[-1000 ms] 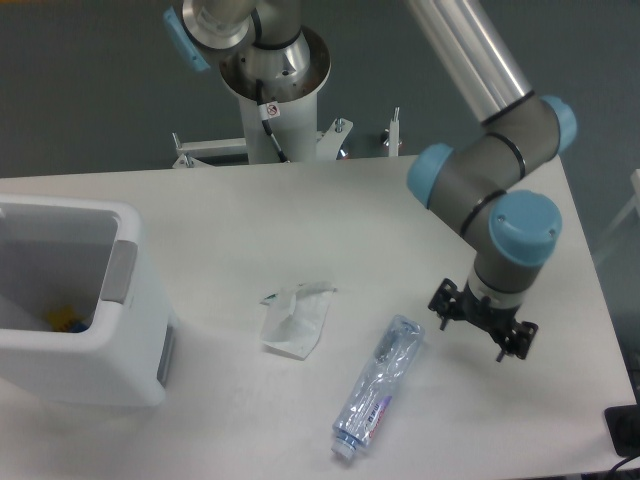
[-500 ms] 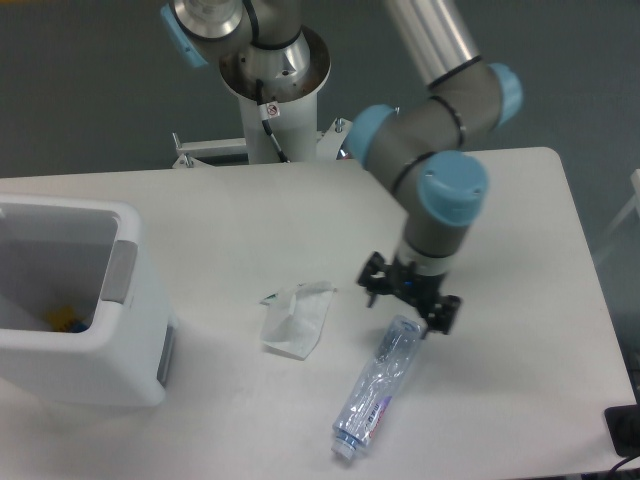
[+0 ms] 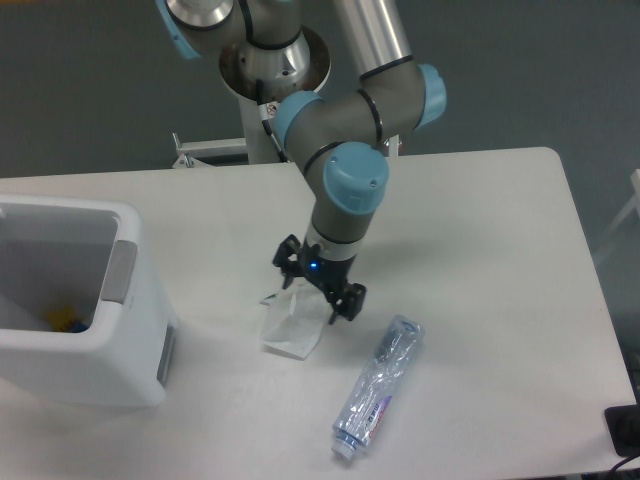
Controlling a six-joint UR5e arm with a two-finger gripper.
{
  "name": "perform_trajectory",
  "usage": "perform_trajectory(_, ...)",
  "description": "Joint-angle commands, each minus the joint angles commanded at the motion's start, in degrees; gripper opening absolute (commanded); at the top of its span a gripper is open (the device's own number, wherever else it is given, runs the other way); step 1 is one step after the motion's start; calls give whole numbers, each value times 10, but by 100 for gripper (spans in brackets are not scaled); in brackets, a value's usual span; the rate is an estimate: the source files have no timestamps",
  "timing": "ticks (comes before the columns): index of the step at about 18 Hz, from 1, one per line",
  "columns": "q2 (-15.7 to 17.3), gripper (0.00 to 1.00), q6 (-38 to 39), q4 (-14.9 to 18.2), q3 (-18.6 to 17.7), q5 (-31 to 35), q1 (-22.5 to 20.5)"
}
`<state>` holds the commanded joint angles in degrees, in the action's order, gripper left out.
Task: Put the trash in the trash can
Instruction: 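Lower the gripper and close it on the plastic wrapper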
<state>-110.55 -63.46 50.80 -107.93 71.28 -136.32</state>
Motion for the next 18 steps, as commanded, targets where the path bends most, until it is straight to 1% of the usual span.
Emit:
perform_trajectory(1,-13,100,-3,-2,5,0,0)
perform_trajectory(2,-25,91,-4,-2,11,0,1)
perform_trajectory(4,-44,66,-1,-4,16,0,0)
perform_trajectory(5,-45,49,0,-3,12,0,0)
perform_trajectory(6,-45,21,-3,-3,11,0,0)
perform_trajectory(7,-45,8,-4,-2,13,1,-1)
perform_trajectory(12,-41,6,-4,2,18,3,-4)
perform_trajectory(16,-28,6,-3,6,33,-2,-20)
perform_trajectory(18,-23,6,2,22,46,-6,-21)
